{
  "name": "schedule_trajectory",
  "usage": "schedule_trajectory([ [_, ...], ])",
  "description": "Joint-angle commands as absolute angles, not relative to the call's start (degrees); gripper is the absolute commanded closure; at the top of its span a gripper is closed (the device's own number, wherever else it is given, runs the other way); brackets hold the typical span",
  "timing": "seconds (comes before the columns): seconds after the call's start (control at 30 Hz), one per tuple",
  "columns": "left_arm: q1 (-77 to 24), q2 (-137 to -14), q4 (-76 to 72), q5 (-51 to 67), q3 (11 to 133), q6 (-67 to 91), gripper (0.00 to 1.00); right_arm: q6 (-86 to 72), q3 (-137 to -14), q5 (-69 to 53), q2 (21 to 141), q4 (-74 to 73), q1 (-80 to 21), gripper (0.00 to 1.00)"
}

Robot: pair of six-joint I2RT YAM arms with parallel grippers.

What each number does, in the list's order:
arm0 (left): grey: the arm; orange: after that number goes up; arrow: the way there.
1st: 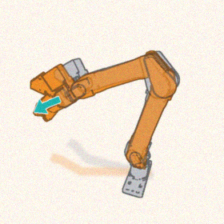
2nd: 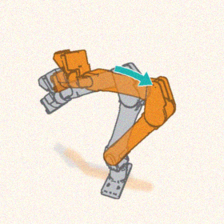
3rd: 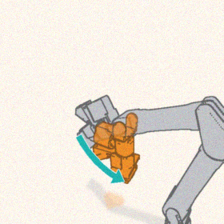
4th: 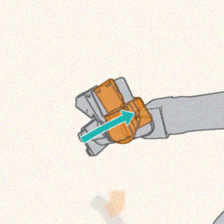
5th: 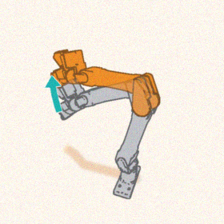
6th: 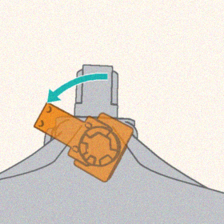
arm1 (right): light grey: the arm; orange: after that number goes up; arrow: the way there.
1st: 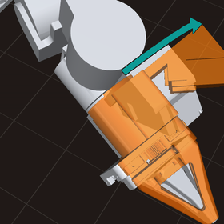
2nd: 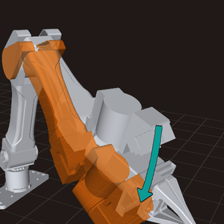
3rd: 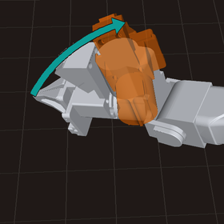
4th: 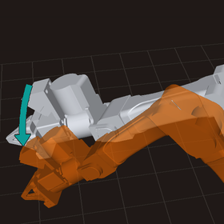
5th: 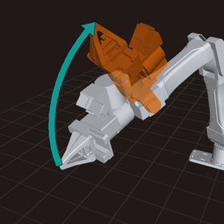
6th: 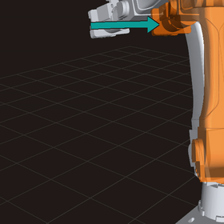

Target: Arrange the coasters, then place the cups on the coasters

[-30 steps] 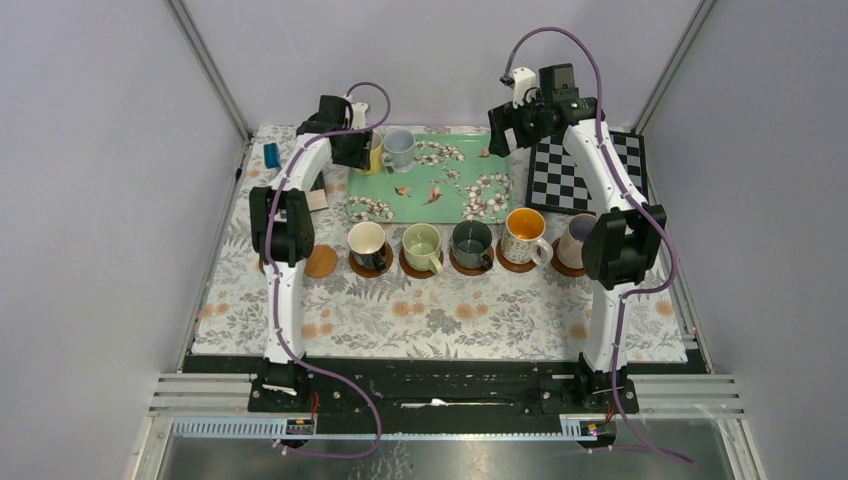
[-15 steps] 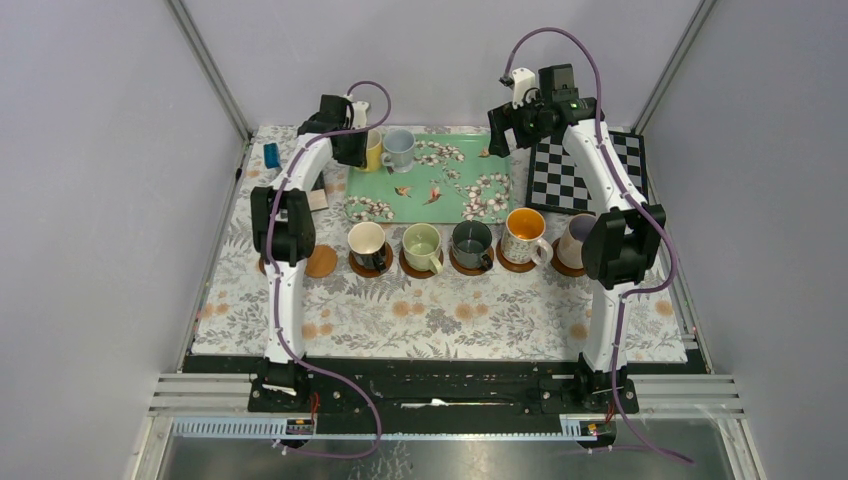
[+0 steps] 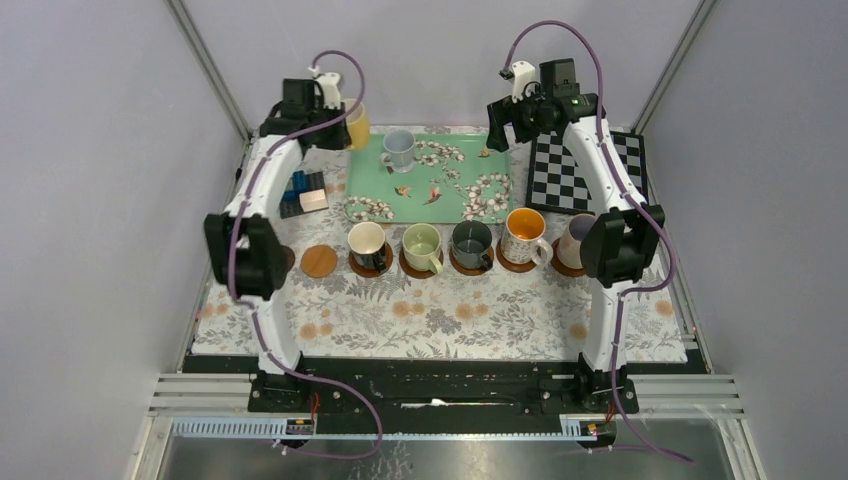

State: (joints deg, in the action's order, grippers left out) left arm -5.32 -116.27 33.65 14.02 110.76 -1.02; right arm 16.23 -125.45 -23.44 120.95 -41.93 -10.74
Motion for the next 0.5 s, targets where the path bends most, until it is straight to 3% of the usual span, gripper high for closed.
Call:
schedule_trajectory([
  [0.0,-1.01,-99.22,22.31,18.35,101.67,3.41,1.00,16.09,-129.56,-25.78,121.91,-43.56,-10.46,0.02],
  [0.47,6.52,-60.88,22.76,15.47,56.95,8.61,1.00,14.06,-128.31,-29.03,122.52,-43.12,-10.55,0.02],
])
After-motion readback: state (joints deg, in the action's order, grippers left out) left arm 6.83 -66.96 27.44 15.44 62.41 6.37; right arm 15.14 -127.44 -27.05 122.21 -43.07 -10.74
